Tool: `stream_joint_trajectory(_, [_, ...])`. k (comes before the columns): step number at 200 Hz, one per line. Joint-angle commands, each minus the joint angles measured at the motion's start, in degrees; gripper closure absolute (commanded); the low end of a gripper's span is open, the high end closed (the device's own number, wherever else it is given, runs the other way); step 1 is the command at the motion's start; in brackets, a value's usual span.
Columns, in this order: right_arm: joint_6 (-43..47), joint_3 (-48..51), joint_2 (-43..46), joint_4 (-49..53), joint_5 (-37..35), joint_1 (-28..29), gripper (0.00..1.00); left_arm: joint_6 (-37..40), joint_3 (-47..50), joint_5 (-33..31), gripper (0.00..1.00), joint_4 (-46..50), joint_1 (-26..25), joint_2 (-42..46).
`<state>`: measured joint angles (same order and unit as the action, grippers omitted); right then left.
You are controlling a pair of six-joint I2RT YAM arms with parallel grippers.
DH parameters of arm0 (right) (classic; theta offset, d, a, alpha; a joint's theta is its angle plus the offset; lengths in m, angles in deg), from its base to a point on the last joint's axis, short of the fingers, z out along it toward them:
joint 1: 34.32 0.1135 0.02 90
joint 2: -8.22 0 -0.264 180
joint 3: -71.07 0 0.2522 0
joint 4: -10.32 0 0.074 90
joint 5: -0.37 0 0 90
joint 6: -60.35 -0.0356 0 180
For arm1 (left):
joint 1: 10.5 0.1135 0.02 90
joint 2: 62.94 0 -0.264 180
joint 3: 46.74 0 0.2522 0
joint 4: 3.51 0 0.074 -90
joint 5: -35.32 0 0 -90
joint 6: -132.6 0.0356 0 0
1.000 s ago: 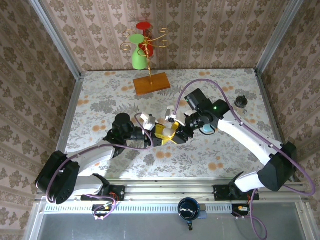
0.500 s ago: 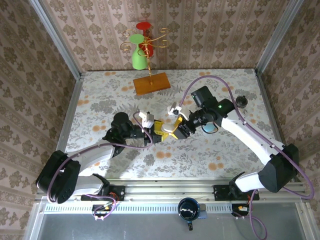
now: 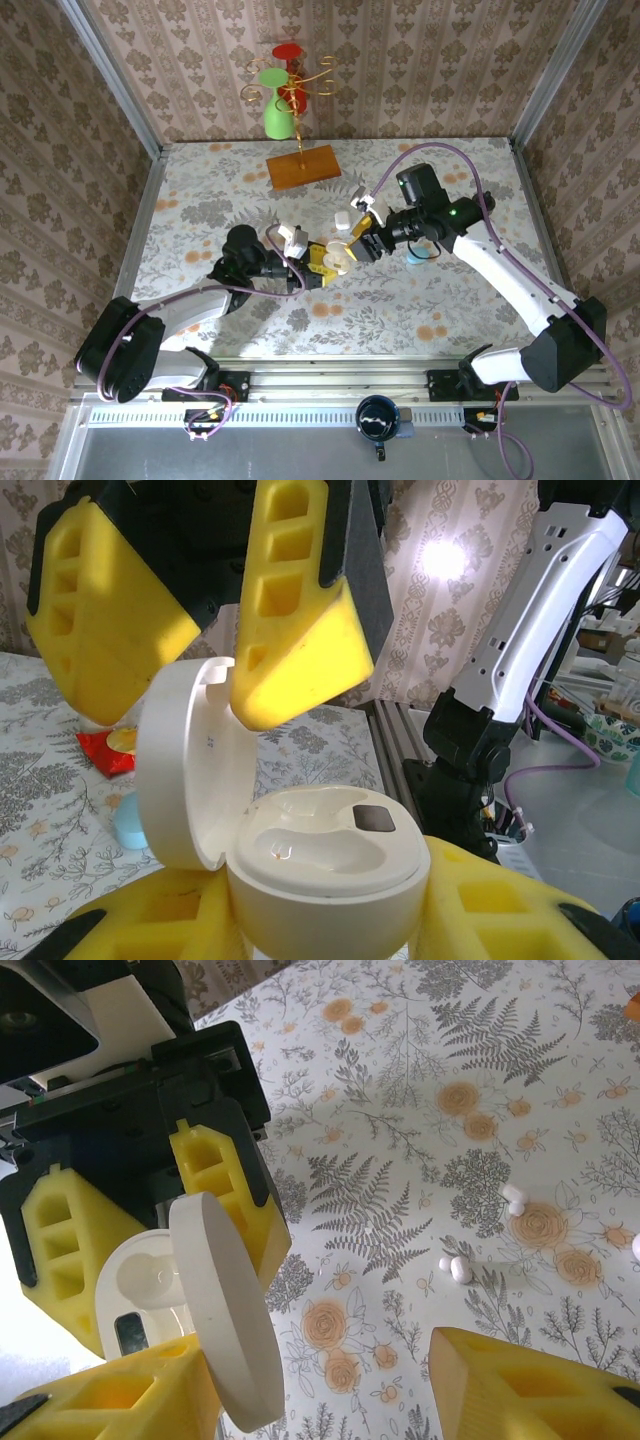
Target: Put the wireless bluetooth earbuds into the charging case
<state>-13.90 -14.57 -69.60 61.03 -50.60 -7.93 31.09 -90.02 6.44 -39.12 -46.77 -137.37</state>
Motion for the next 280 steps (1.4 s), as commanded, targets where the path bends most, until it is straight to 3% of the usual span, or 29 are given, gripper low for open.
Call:
stream_joint_trajectory(1, [-1.35,0.77,1.01,-2.19,-0.73,-0.27,0.43,-1.23,0.69,1.84,0.73,-3.72,0.31,-0.01])
stream_joint_trajectory(43, [0.33,2.79,4.00,-4.72,5.26,-0.29,0.38,-2.78,0.78,-0.42,0.73,-4.48,1.53,-0.10])
stream_joint_trajectory(77, [-2.01,6.64,7.94,-11.82,4.72,-0.29,0.33,-5.01,1.76,-1.81,0.73,-8.42,2.88,-0.61])
stream_joint_trajectory(106, [-10.81,9.55,10.41,-17.99,-1.59,-0.44,0.33,-8.32,3.53,-6.12,0.75,-14.88,6.23,-1.67])
stream_joint_trajectory(127, [-21.64,12.49,11.08,-22.87,-10.26,-0.52,0.34,-9.61,4.69,-9.57,0.76,-18.18,9.06,-1.94])
stream_joint_trajectory(139, [-26.02,12.93,10.32,-22.47,-11.01,-0.73,0.34,-9.97,5.16,-10.77,0.76,-19.20,10.63,-1.97])
stream_joint_trajectory(179, [-32.93,15.94,3.54,-26.36,-8.42,-0.73,0.35,-11.22,6.43,-11.89,0.76,-22.59,15.43,-1.12])
stream_joint_trajectory(204, [-40.62,15.44,-5.43,-29.02,-11.16,-0.64,0.37,-11.00,7.58,-14.41,0.76,-22.79,16.36,0.68])
stream_joint_trajectory(227, [-44.94,11.98,-14.10,-25.37,-12.18,-0.40,0.39,-9.84,8.76,-15.98,0.76,-22.23,16.70,2.33])
stream_joint_trajectory(280, [-42.78,2.77,-28.50,-26.09,-8.19,1.11,0.45,-9.27,9.65,-15.08,0.76,-21.93,17.03,2.98])
